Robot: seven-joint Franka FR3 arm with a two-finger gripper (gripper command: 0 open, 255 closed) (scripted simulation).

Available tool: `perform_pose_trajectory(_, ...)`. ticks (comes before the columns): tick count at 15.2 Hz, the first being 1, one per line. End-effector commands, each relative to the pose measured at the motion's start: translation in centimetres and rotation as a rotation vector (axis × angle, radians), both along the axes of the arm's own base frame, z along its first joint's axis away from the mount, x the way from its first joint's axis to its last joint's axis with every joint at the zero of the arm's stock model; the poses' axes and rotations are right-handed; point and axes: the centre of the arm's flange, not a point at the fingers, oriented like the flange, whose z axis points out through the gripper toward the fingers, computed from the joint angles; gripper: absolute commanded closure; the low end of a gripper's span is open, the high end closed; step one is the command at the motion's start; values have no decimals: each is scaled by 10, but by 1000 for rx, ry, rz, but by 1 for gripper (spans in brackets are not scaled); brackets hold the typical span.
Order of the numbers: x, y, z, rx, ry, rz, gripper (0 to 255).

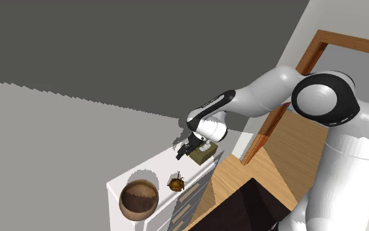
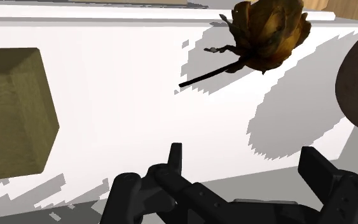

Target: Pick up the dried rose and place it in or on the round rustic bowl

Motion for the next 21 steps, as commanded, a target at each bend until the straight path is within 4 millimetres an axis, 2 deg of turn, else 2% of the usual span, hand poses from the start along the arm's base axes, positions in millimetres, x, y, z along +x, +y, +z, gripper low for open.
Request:
perform_pose_trajectory(1, 1, 4, -10, 1, 0, 0, 0)
perform_pose_trajectory(4, 3, 8, -23, 1, 0, 0, 0)
perform_pose_trajectory(11, 3, 8, -23, 1, 0, 0, 0)
perform_pose_trajectory(12, 3, 8, -23, 1, 0, 0, 255)
perform_pose_trajectory(21, 3, 8, -23, 1, 0, 0, 255)
